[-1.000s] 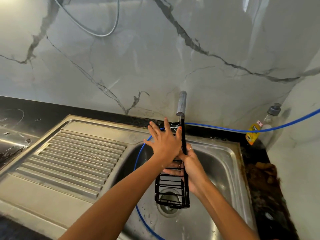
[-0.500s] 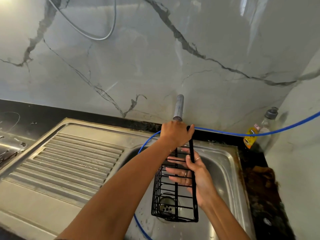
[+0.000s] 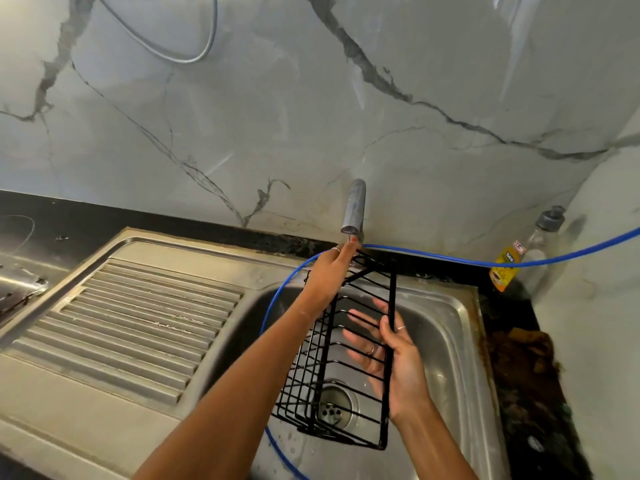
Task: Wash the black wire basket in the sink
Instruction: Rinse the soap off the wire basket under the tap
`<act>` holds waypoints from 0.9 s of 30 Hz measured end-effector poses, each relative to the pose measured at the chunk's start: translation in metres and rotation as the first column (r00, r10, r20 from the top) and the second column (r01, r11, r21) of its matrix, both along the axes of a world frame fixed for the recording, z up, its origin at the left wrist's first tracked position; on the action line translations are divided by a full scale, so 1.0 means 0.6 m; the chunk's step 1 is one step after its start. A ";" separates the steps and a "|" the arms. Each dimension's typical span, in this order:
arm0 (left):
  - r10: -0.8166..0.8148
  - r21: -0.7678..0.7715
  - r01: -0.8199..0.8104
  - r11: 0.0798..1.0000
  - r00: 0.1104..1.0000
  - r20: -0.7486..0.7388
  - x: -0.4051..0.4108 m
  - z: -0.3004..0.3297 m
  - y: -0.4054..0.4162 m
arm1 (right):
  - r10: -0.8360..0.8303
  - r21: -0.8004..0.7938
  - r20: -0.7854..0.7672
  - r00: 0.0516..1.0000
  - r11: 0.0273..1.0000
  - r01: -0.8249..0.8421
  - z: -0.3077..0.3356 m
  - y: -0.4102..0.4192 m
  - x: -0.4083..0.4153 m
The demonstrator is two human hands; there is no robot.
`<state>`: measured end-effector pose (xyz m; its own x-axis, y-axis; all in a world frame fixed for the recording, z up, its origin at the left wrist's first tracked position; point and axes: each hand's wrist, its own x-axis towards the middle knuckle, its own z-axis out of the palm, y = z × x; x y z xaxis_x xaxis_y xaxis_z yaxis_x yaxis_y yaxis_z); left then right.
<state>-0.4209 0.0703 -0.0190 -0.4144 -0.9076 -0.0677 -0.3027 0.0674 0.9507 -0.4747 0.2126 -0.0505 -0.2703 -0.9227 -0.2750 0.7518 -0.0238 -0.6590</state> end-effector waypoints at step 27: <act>-0.058 0.408 -0.070 0.910 0.954 0.294 0.126 0.025 -0.005 | 0.001 -0.289 0.492 0.871 0.944 0.162 -0.038 -0.023 -0.023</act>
